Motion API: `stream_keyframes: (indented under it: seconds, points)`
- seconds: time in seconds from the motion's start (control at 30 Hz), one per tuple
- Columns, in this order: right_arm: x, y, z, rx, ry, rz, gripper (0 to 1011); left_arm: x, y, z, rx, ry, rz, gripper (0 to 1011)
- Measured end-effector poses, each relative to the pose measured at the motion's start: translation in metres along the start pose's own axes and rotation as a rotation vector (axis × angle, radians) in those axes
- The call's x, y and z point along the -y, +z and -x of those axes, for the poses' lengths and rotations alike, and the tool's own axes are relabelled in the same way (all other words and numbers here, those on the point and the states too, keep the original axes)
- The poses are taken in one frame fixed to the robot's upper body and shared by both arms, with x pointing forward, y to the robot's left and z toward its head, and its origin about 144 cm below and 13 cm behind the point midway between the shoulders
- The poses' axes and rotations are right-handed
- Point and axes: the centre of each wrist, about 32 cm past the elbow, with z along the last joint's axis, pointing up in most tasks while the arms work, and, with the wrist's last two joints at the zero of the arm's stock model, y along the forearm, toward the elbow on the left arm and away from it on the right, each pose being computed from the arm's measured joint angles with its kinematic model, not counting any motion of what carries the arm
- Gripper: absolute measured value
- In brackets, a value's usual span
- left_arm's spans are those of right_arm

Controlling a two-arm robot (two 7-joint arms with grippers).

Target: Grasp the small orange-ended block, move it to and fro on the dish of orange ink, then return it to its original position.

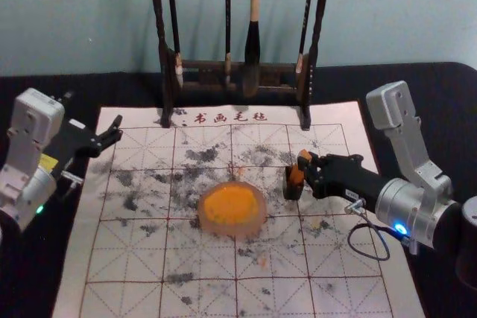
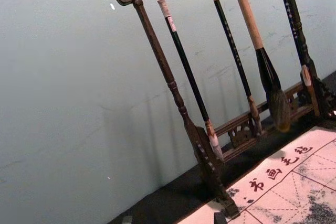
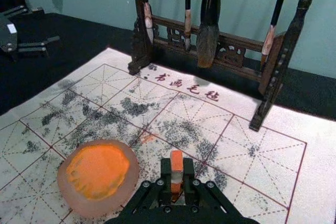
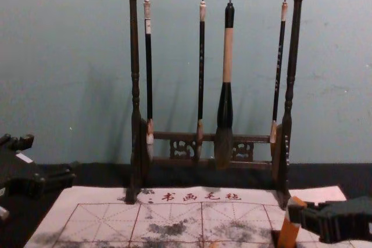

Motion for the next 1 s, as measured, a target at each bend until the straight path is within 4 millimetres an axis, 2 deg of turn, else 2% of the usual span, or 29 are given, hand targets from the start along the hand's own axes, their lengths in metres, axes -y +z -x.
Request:
stream_keyframes:
  seconds: [1.0]
  points:
    - [-0.0034,-0.009,0.0043,-0.001,-0.007,0.023,124,0.0,0.0,0.0,0.0,0.0,0.0,1001]
